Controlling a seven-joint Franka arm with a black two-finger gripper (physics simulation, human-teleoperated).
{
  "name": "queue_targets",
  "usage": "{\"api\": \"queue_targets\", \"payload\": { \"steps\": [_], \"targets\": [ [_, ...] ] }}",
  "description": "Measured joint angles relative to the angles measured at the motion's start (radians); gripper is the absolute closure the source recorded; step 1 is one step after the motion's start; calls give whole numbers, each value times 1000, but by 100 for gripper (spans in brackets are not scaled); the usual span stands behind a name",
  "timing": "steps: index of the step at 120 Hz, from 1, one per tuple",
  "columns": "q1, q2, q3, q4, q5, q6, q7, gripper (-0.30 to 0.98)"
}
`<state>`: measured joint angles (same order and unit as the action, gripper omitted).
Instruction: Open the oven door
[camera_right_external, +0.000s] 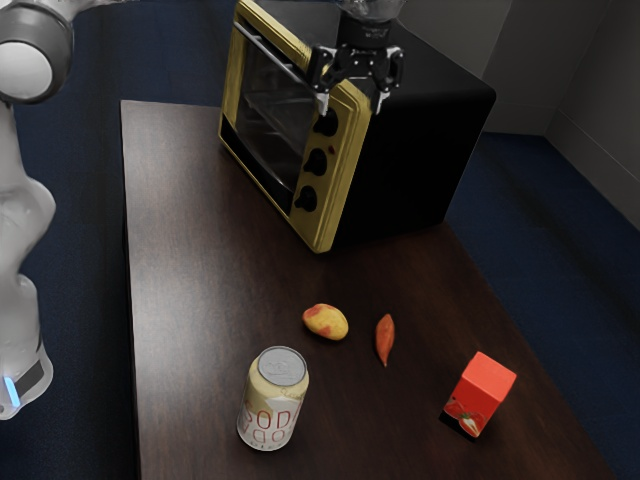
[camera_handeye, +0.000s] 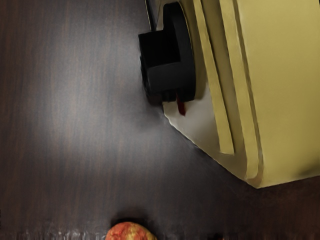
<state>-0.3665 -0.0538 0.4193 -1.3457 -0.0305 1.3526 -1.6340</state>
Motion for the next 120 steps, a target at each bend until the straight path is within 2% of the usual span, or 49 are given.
{"api": "queue_targets", "payload": {
  "steps": [21, 48, 52, 56, 62, 70, 79, 84, 94, 112, 120],
  "targets": [
    [-145, -45, -7, -1, -7, 13, -143, 0],
    [-91, -215, -9, -8, 2, -67, -281, 0],
    [-59, -259, -20, -29, 6, -83, -297, 0],
    [3, -306, -71, -70, 23, -94, -312, 0],
    [115, -412, -149, -194, 53, -87, -333, 0],
    [252, -536, -186, -340, 77, -60, -352, 0],
    [429, -576, -199, -412, 88, -25, -342, 0],
    [494, -582, -202, -438, 91, 3, -330, 0],
    [552, -578, -204, -466, 95, 65, -289, 0],
    [589, -577, -218, -490, 93, 145, -130, 1],
    [586, -578, -214, -562, 58, 257, -61, 0]
  ]
}}
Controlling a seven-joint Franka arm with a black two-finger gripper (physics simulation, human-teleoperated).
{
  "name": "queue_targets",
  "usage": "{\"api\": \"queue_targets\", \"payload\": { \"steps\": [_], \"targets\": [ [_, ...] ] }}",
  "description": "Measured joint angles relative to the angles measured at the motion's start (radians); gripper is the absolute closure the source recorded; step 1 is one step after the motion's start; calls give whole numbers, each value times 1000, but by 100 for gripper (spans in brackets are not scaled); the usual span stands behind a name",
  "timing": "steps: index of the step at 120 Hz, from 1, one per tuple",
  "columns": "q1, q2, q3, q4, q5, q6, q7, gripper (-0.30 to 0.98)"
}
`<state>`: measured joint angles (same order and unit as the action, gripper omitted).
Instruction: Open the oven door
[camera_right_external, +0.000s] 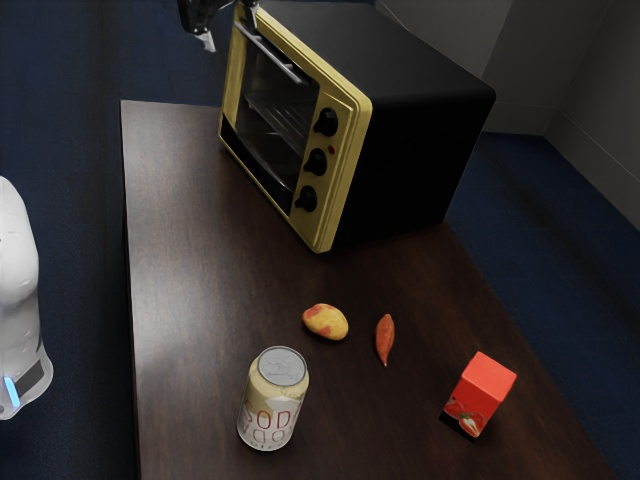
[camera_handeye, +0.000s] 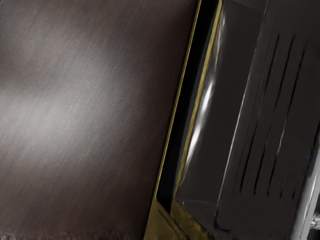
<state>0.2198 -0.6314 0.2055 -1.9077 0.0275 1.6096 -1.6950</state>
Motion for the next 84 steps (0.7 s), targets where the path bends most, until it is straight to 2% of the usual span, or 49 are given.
{"api": "queue_targets", "payload": {
  "steps": [26, 39, 84],
  "targets": [
    [49, -61, 16, -106, -63, 236, 213, 0],
    [55, -41, 34, -123, -77, 312, 304, 0],
    [167, -4, 36, -166, -132, 417, 547, 0]
  ]
}}
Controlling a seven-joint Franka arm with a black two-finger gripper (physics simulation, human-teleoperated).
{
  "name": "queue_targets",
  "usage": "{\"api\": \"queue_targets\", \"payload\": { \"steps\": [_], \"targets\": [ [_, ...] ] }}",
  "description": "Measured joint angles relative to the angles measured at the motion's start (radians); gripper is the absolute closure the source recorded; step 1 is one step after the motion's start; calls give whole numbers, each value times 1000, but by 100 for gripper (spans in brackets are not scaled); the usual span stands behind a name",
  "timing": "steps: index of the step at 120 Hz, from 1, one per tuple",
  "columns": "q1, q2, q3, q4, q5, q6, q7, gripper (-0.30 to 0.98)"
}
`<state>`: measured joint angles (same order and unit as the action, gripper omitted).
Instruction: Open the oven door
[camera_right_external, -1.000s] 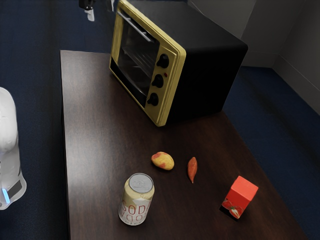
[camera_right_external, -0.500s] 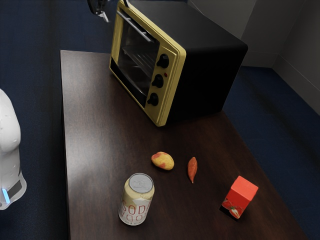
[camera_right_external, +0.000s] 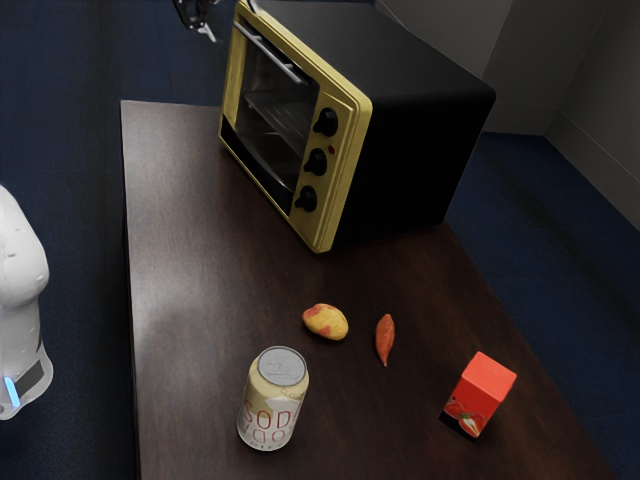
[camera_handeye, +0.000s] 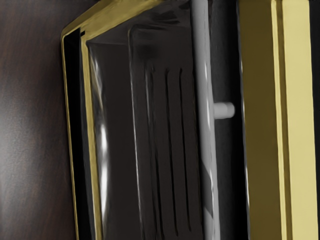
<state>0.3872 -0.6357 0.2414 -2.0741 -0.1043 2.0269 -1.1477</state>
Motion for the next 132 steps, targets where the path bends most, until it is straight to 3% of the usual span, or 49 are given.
{"api": "queue_targets", "payload": {
  "steps": [46, 132],
  "targets": [
    [32, 45, -25, -7, -52, 46, 142, 0],
    [2, 45, -31, -77, -60, 106, 245, 0]
  ]
}}
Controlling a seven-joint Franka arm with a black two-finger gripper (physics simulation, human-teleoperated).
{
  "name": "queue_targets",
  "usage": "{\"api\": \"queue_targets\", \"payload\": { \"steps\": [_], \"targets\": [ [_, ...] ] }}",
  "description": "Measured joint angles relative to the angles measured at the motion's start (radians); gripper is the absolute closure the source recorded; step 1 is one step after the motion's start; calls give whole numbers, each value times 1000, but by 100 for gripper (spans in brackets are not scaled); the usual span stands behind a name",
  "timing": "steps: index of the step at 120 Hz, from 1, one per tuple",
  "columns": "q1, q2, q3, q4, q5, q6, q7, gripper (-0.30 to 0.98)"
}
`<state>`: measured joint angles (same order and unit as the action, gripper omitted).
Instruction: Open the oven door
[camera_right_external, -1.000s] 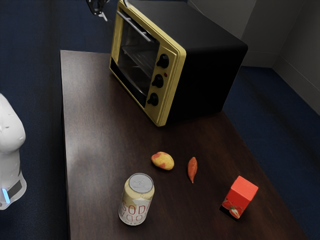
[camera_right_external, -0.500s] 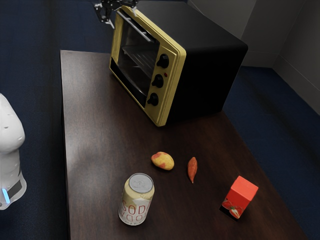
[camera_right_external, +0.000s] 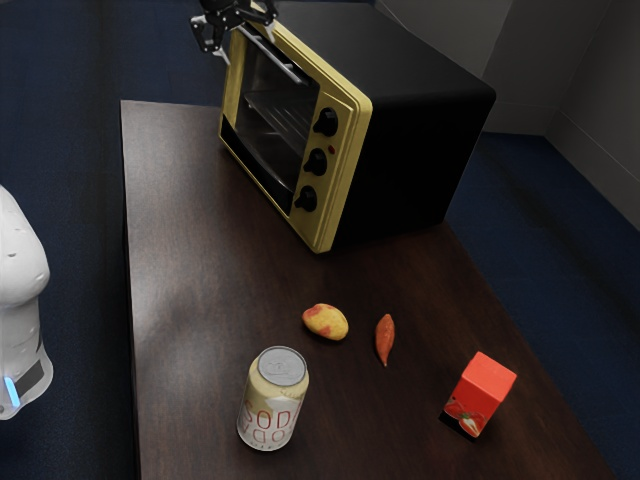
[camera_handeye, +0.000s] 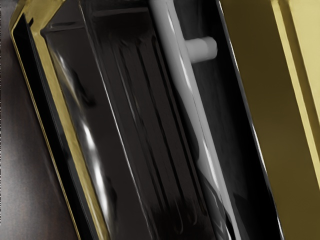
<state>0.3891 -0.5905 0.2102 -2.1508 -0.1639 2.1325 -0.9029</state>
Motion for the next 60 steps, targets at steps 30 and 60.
{"api": "queue_targets", "payload": {
  "steps": [30, 60],
  "targets": [
    [28, 5, 2, 1, 0, 7, 16, 0],
    [31, 31, -1, 1, -4, 18, 36, 0]
  ]
}}
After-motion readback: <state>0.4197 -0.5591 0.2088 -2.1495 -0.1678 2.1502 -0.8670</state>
